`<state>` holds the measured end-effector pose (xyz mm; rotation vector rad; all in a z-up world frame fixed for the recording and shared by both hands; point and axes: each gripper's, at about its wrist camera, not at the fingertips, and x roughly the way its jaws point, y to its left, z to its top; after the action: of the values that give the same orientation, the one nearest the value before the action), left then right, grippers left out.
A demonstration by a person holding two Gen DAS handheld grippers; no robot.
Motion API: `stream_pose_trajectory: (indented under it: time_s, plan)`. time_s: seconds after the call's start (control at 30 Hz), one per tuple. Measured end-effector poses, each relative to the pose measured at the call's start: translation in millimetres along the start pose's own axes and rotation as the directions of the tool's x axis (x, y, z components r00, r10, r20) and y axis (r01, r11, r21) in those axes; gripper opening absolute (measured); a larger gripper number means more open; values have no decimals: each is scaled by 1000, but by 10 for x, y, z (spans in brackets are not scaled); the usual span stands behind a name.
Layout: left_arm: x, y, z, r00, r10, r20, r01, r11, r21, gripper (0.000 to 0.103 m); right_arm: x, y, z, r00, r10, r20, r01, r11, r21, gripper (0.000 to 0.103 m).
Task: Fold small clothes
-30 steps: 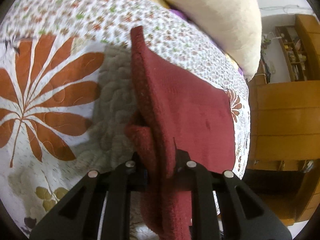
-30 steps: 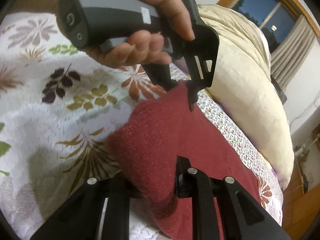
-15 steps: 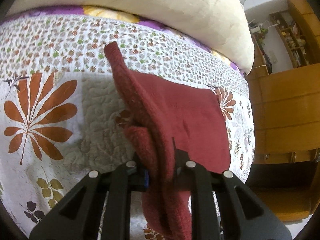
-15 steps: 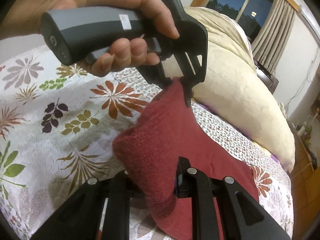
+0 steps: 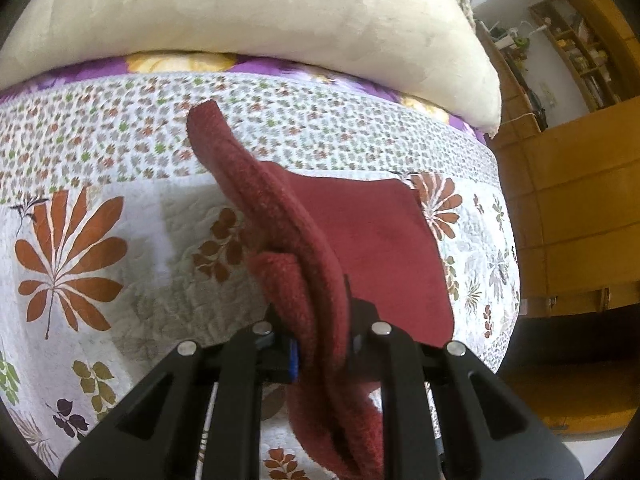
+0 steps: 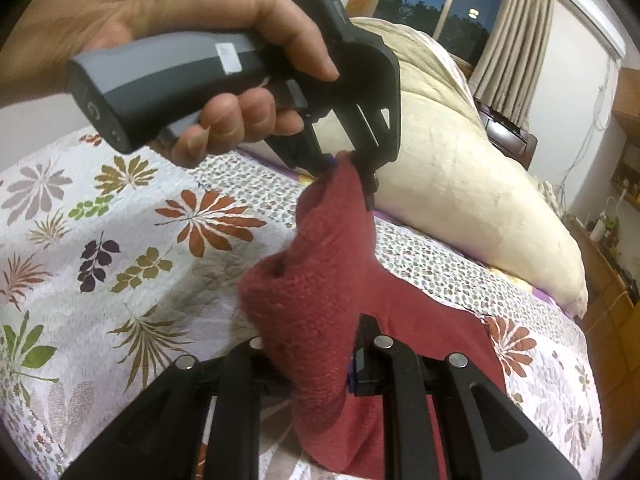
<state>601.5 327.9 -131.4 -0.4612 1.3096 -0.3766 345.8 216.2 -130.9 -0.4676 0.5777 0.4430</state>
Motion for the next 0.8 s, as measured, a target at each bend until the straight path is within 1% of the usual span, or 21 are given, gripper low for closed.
stream_pose_trajectory:
  time_s: [0.33, 0.7, 0.8]
  plan:
    - [42, -354, 57, 999, 34, -6, -33, 999, 36, 14, -98, -286, -41, 1000, -3, 14, 2, 998, 62, 17]
    - [269, -838, 143, 998, 63, -25, -61, 995, 79, 14, -153, -656, -164, 1000, -13, 14, 11, 991, 135, 17]
    - [337, -959, 169, 998, 60, -28, -57, 994, 88, 14, -177, -763, -195, 1000, -18, 14, 15, 988, 153, 17]
